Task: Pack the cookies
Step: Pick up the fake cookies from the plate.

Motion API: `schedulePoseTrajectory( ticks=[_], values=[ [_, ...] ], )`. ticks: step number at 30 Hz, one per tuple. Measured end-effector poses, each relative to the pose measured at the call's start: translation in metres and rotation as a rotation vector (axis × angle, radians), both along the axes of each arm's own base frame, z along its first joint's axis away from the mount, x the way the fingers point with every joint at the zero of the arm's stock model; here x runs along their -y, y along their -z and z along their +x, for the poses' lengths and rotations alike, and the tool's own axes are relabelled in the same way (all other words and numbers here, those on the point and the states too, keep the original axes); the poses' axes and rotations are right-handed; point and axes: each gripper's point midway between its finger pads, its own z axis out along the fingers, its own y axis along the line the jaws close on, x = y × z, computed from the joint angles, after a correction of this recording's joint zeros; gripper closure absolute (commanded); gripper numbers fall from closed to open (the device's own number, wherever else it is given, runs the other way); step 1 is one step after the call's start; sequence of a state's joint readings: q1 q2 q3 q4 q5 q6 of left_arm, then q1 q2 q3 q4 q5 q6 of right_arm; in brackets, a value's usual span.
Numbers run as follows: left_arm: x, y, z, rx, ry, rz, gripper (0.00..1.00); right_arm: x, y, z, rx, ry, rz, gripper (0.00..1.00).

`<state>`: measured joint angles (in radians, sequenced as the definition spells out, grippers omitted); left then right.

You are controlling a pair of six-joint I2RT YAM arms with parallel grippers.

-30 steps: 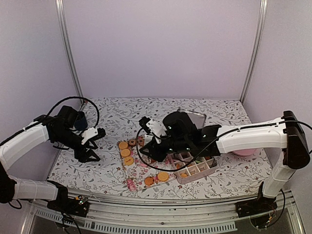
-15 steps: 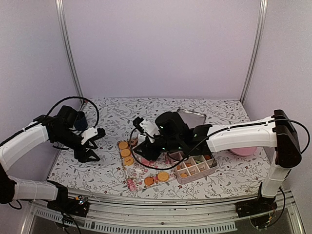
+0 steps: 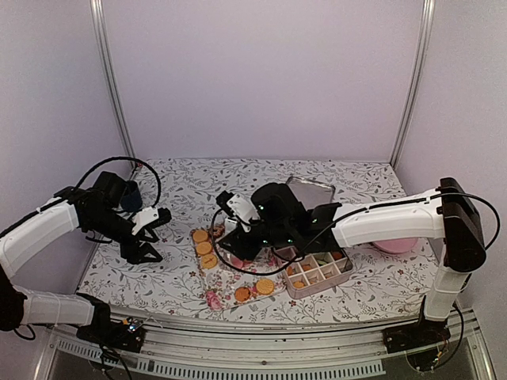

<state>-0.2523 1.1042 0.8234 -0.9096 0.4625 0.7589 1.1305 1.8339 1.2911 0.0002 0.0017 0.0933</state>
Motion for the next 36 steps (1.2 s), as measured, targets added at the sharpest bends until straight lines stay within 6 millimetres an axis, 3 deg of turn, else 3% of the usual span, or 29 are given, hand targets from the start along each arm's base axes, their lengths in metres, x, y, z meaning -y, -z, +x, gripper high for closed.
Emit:
schedulePoseTrajectory(
  ticks=[10, 26, 36],
  values=[
    [0.000, 0.000, 0.000, -0.001, 0.000, 0.000, 0.32, 0.005, 0.000, 0.010, 0.013, 0.011, -0.006, 0.49],
    [0.000, 0.000, 0.000, 0.000, 0.000, 0.000, 0.32, 0.010, 0.003, 0.002, -0.049, 0.011, 0.059, 0.60],
    [-0.001, -0.001, -0.002, -0.003, 0.000, 0.001, 0.32, 0.008, -0.012, 0.007, -0.052, 0.006, 0.046, 0.49]
  ],
)
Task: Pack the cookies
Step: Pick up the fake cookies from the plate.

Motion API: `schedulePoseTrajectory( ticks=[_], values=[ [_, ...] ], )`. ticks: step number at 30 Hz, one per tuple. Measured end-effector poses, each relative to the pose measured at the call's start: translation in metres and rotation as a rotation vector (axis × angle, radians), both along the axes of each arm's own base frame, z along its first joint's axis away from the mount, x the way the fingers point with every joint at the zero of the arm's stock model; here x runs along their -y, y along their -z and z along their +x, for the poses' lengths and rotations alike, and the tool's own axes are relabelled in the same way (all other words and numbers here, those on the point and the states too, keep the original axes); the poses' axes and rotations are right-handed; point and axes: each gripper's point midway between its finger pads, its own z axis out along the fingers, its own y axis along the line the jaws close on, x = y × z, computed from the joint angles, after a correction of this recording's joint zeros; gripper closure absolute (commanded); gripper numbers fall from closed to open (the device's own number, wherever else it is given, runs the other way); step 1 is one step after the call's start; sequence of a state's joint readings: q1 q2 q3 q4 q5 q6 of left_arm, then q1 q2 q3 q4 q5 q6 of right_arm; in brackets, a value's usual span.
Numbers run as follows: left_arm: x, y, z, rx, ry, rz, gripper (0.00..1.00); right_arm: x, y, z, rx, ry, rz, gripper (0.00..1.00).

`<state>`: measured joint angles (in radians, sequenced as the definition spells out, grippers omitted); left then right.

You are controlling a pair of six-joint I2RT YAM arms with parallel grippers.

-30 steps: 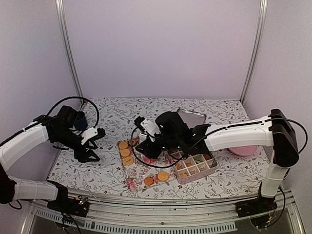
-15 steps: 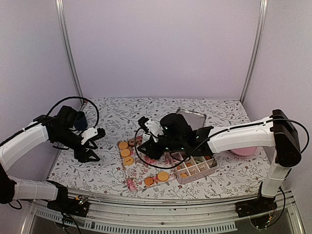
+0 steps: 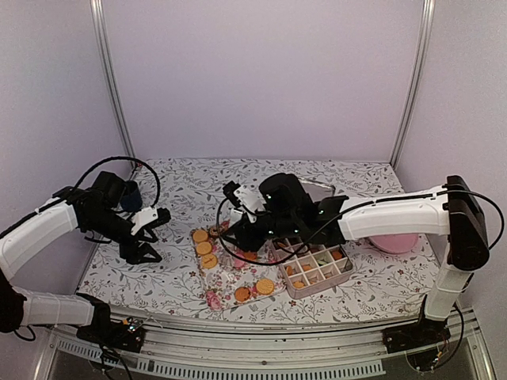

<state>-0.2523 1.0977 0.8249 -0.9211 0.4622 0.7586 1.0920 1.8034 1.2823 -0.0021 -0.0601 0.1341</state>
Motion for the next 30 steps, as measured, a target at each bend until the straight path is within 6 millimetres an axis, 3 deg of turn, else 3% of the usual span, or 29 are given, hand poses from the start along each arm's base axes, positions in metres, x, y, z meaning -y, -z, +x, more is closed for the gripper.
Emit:
schedulePoseTrajectory(
  ticks=[5, 10, 19, 25, 30],
  values=[
    [0.000, -0.004, 0.000, 0.011, 0.000, -0.003, 0.32, 0.005, -0.005, 0.012, -0.011, -0.008, 0.007, 0.48],
    [0.000, -0.003, -0.001, 0.007, 0.000, -0.002, 0.32, 0.013, 0.004, 0.015, -0.048, -0.041, -0.020, 0.48],
    [0.000, -0.004, -0.001, 0.008, 0.000, -0.002, 0.32, 0.003, 0.012, 0.012, -0.061, -0.111, -0.027, 0.48],
    [0.000, -0.006, 0.000, 0.012, -0.001, -0.001, 0.32, -0.005, 0.013, 0.012, -0.068, -0.133, -0.027, 0.53],
    [-0.001, -0.006, -0.001, 0.011, -0.001, -0.001, 0.32, -0.005, 0.013, 0.013, -0.062, -0.135, -0.029, 0.63]
  ],
)
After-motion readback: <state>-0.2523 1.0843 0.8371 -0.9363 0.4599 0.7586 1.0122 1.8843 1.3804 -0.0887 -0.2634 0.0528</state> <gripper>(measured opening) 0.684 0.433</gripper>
